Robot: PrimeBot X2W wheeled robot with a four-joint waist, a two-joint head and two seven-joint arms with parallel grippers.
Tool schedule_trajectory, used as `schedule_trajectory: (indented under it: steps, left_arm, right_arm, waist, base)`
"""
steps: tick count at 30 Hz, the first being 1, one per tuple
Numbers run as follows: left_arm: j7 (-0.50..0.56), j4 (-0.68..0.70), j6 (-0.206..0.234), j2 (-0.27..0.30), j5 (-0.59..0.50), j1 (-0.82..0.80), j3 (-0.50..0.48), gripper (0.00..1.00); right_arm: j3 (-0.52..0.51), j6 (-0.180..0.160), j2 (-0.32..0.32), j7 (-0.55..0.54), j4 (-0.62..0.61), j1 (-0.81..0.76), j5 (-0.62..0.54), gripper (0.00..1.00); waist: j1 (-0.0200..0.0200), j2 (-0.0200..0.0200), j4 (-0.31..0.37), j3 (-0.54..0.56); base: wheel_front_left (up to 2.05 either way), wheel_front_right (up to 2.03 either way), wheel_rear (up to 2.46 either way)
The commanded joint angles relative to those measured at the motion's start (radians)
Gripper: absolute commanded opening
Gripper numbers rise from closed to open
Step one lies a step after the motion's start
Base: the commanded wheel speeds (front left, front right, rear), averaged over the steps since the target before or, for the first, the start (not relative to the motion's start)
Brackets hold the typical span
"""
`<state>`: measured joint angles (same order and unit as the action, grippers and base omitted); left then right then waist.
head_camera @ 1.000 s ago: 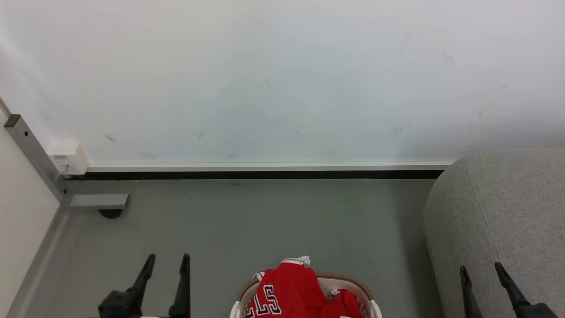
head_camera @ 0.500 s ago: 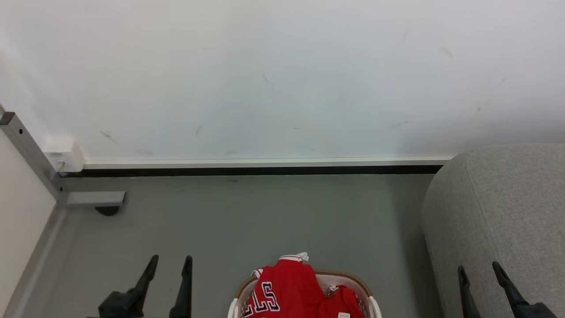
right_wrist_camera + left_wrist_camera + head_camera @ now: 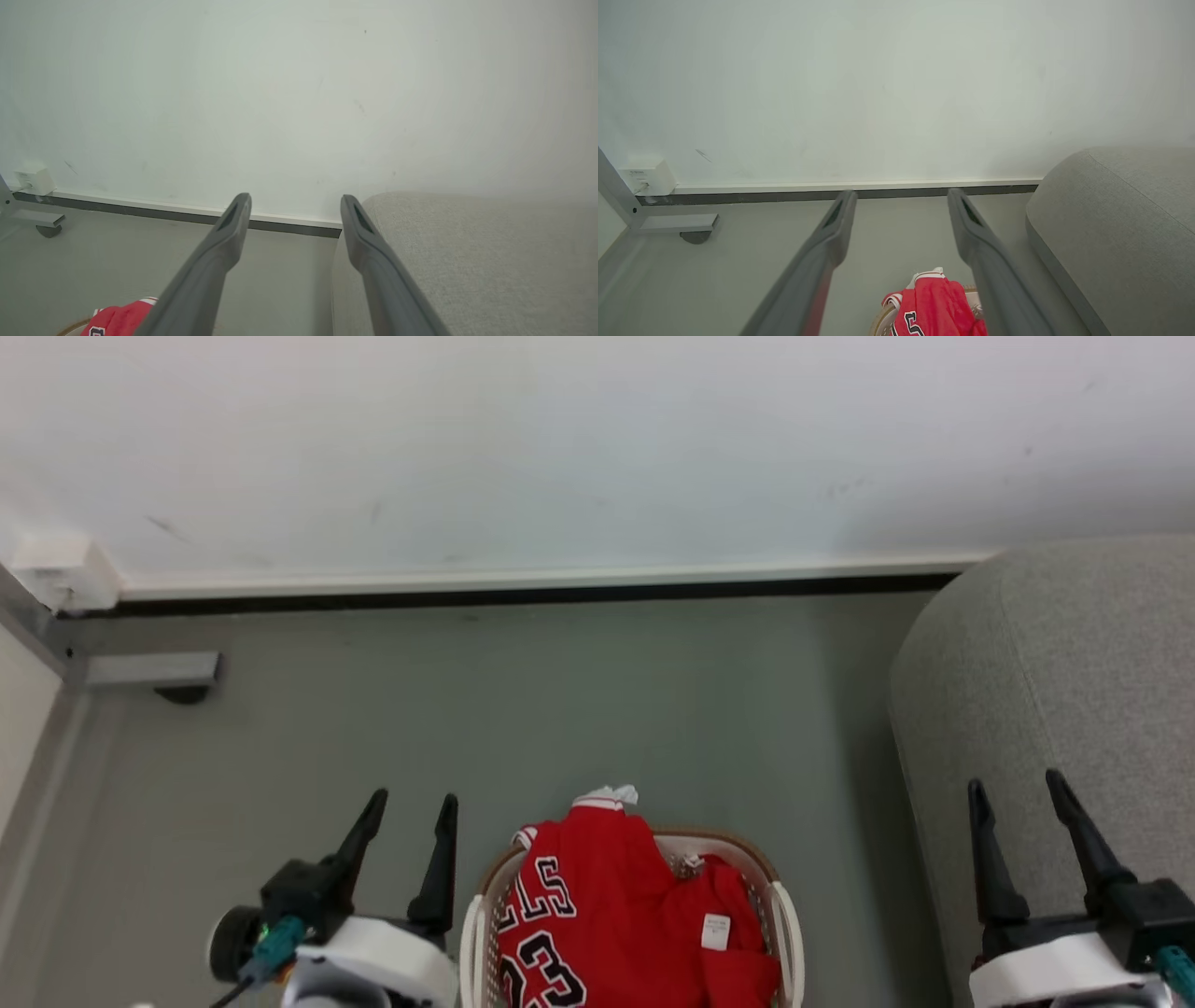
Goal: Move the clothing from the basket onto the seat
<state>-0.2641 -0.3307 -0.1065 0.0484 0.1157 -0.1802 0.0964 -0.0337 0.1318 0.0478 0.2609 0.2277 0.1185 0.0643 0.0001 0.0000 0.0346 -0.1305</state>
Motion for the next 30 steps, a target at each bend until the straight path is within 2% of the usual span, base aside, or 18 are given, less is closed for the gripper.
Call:
schedule_trajectory:
  steps: [1,10,16,23,30]
  left_arm:
    - [-0.001,-0.019,-0.005,0.004,-0.016,-0.046,0.012,1.0]
    - [0.017,-0.202,-0.011,0.005,-0.081,-0.292,0.132,1.0]
    - [0.101,-0.321,0.01,0.005,-0.105,-0.412,0.218,1.0]
    - [0.225,-0.473,0.059,0.005,-0.134,-0.512,0.266,1.0]
    - [0.27,-0.594,0.127,0.033,-0.158,-0.608,0.269,1.0]
  right_arm:
    - [0.004,-0.002,0.001,0.002,-0.012,0.036,0.015,1.0]
    - [0.049,-0.002,0.001,0.002,-0.056,0.214,0.043,1.0]
    - [0.092,-0.002,0.0,0.002,-0.094,0.303,0.076,1.0]
    - [0.136,-0.002,0.0,0.002,-0.146,0.373,0.113,1.0]
    - [0.175,-0.002,0.0,0.002,-0.218,0.412,0.144,1.0]
  waist:
    - [-0.0001,0.0,0.022,-0.111]
    - [-0.0001,0.0,0.086,-0.363]
    - [-0.0001,0.0,0.134,-0.507]
    - [-0.0001,0.0,0.176,-0.641]
    - [-0.0001,0.0,0.192,-0.746]
  base:
    - [0.0,0.0,0.0]
    - [0.0,0.0,0.0]
    - [0.0,0.0,0.0]
    - [0.0,0.0,0.0]
    - [0.0,0.0,0.0]
